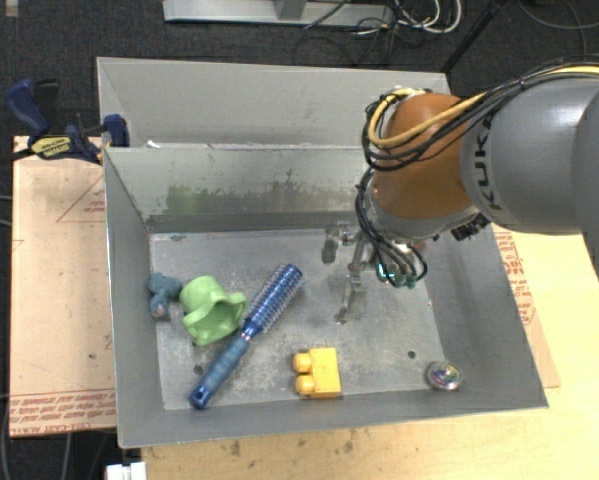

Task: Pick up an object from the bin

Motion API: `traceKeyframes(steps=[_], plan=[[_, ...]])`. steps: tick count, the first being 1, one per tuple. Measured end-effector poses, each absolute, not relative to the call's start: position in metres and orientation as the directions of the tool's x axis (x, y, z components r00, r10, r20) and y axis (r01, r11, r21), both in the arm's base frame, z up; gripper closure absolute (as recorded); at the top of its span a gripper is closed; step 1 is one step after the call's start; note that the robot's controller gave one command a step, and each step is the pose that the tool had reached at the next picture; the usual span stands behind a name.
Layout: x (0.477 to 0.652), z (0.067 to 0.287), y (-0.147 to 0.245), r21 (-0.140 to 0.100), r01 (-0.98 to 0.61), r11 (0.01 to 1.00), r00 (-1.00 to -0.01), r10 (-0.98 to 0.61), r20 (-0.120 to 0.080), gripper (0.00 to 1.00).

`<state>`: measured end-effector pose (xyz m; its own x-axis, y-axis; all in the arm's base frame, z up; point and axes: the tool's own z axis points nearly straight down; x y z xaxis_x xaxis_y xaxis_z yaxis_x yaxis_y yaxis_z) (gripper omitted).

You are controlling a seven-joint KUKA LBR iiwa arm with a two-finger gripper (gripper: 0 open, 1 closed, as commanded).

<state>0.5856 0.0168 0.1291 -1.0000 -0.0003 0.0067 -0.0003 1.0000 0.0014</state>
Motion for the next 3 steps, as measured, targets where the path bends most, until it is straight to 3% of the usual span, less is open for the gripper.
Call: traceKeyframes(steps=[1,2,3], plan=[[0.619,0.07,0.049,0.002,-0.256,0.967,-0.967,-0.256,-0.001,0.0],[0.64,0.125,0.047,-0.001,-0.348,0.938,-0.938,-0.348,-0.009,0.0],[0.544,0.124,0.042,0.003,-0.289,0.957,-0.957,-0.289,0.005,0.0]])
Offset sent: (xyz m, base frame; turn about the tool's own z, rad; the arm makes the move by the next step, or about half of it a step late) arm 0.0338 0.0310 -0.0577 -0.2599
